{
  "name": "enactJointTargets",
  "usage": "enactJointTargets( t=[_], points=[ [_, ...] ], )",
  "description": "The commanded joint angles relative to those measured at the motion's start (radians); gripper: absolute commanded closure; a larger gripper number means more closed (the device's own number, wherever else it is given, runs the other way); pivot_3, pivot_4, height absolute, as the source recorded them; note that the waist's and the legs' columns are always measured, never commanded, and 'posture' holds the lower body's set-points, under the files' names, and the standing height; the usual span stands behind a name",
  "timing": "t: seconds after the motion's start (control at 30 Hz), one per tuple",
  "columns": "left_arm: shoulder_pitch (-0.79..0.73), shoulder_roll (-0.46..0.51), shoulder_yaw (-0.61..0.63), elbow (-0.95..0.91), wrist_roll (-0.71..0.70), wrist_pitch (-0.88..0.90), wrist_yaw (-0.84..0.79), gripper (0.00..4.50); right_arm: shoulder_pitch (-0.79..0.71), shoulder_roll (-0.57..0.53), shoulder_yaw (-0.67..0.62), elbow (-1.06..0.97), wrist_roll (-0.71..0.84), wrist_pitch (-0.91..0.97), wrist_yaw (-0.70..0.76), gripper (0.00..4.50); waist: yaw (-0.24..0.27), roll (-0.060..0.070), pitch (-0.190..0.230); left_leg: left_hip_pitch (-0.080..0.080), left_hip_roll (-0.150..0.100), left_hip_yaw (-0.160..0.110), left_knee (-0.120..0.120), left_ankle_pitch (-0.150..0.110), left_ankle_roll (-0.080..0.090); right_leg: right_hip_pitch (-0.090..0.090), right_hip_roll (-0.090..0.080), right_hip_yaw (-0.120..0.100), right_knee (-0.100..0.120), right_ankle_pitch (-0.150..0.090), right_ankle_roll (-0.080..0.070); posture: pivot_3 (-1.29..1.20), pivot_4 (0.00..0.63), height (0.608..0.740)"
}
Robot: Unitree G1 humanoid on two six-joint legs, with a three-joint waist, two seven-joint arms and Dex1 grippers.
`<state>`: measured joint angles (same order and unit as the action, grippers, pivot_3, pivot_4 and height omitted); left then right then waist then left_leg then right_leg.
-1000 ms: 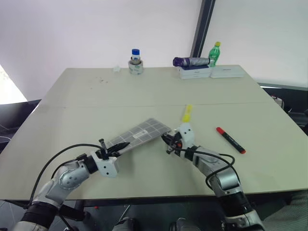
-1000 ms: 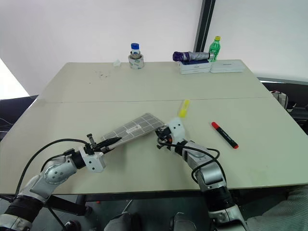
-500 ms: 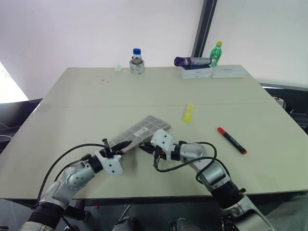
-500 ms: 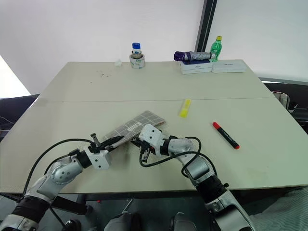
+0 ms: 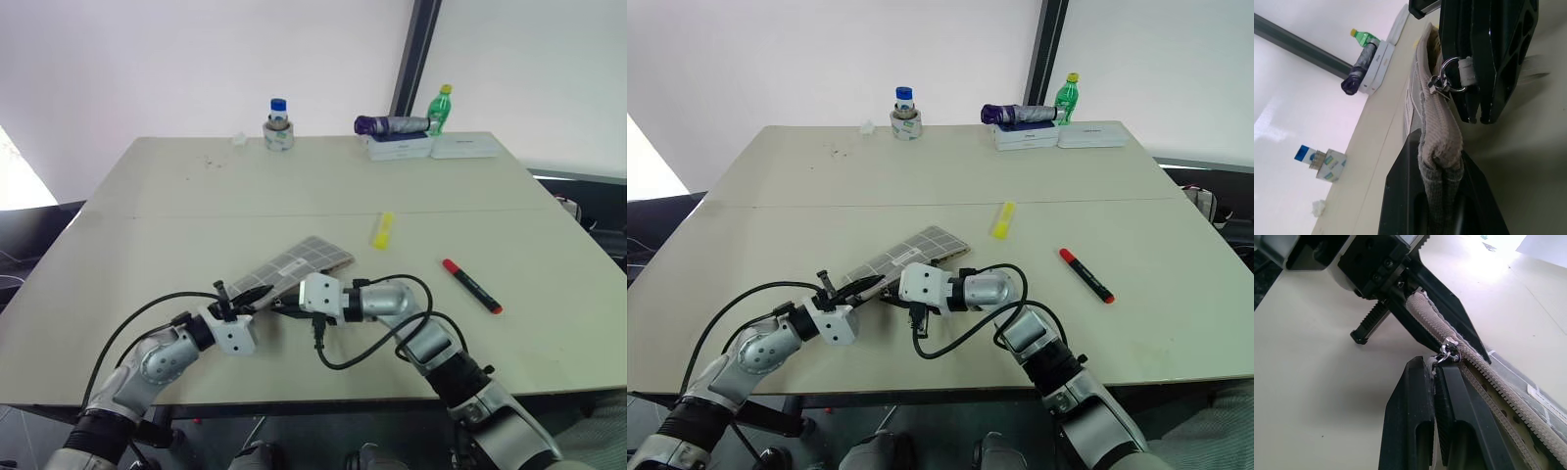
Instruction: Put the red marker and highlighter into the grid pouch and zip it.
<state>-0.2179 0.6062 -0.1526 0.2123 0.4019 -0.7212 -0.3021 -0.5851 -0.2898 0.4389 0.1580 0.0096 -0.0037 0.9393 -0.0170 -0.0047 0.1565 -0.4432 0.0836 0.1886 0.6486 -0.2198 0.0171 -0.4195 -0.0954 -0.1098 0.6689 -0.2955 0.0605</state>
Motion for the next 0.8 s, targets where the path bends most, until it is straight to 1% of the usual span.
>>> enactJointTargets(
  t=[0.03,0.17,0.2,0.3,0.37,0.4,0.47,0.5,0.57,0.67,0.7,0.8],
  points=[
    [-0.010,0.004,0.018,-0.027,-0.013,0.016,0.007,4.50,-0.017,0.000,-0.035,-0.020,0.009,-0.026,-0.005,4.42,0.000,0.000,0.000,0.000,0.000,0.000,0.000,0.000,0.000,0.000,0.000,0.000,0.000,0.000,0.000,0.00,0.150,0.740],
    [-0.010,0.006,0.019,-0.031,-0.016,0.020,0.007,4.50,0.014,-0.024,-0.057,-0.042,0.032,-0.002,0.012,4.42,0.002,0.000,0.000,0.000,0.000,0.000,0.000,0.000,0.000,0.000,0.000,0.000,0.000,0.000,0.000,0.00,0.150,0.740],
    [-0.011,0.006,0.020,-0.032,-0.018,0.021,0.007,4.50,0.020,-0.031,-0.066,-0.047,0.042,0.008,0.015,4.13,0.002,0.000,0.000,0.000,0.000,0.000,0.000,0.000,0.000,0.000,0.000,0.000,0.000,0.000,0.000,0.00,0.150,0.740],
    [-0.011,0.008,0.022,-0.036,-0.019,0.024,0.007,4.50,0.037,-0.051,-0.083,-0.069,0.062,0.021,0.031,3.02,0.003,0.000,0.000,0.000,0.000,0.000,0.000,0.000,0.000,0.000,0.000,0.000,0.000,0.000,0.000,0.00,0.150,0.740],
    [-0.012,0.008,0.023,-0.037,-0.021,0.027,0.007,4.50,0.050,-0.064,-0.093,-0.084,0.073,0.042,0.033,1.88,0.002,0.000,0.000,0.000,0.000,0.000,0.000,0.000,0.000,0.000,0.000,0.000,0.000,0.000,0.000,0.00,0.150,0.740],
    [-0.013,0.008,0.023,-0.037,-0.023,0.028,0.008,4.50,0.056,-0.073,-0.097,-0.088,0.069,0.044,0.032,1.41,0.001,0.000,0.000,0.000,0.000,0.000,0.000,0.000,0.001,0.000,0.000,0.000,0.000,0.000,0.000,0.00,0.150,0.740],
    [-0.014,0.007,0.024,-0.038,-0.024,0.030,0.009,4.50,0.071,-0.090,-0.108,-0.101,0.078,0.051,0.038,0.31,0.001,0.000,0.000,0.000,0.000,0.000,0.000,0.000,0.001,0.000,0.000,0.000,0.000,0.000,0.000,0.00,0.150,0.740],
    [-0.014,0.008,0.025,-0.039,-0.024,0.030,0.009,4.50,0.080,-0.094,-0.121,-0.110,0.089,0.062,0.033,0.04,0.001,0.000,0.000,0.000,0.000,0.000,0.000,0.000,0.001,0.000,0.000,0.000,0.000,0.000,0.000,0.00,0.150,0.740],
    [-0.013,0.008,0.031,-0.038,-0.034,0.035,0.007,4.50,0.099,-0.104,-0.161,-0.127,0.115,0.087,0.019,0.04,0.002,0.000,0.000,0.000,0.000,0.000,0.000,0.000,0.001,0.000,0.000,0.000,0.000,0.000,0.000,0.00,0.150,0.740],
    [-0.008,0.018,0.038,-0.037,-0.031,0.031,0.008,4.50,0.135,-0.106,-0.255,-0.161,0.168,0.186,-0.048,0.04,0.005,0.000,0.000,0.000,0.000,0.000,0.001,0.000,0.001,0.000,0.000,0.000,0.000,0.000,0.000,0.00,0.150,0.740],
    [-0.005,0.022,0.041,-0.036,-0.029,0.028,0.010,4.50,0.143,-0.099,-0.288,-0.174,0.186,0.217,-0.079,0.04,0.004,0.000,0.000,0.000,0.000,-0.001,0.001,-0.001,0.001,0.001,0.000,0.000,0.000,0.000,0.000,0.00,0.150,0.740],
    [0.005,0.032,0.049,-0.033,-0.034,0.027,0.016,4.50,0.155,-0.039,-0.443,-0.243,0.287,0.346,-0.240,0.04,0.003,0.000,0.000,0.000,0.000,-0.001,0.001,-0.001,0.001,0.001,0.000,0.000,0.000,0.000,0.000,0.00,0.150,0.740]
  ],
)
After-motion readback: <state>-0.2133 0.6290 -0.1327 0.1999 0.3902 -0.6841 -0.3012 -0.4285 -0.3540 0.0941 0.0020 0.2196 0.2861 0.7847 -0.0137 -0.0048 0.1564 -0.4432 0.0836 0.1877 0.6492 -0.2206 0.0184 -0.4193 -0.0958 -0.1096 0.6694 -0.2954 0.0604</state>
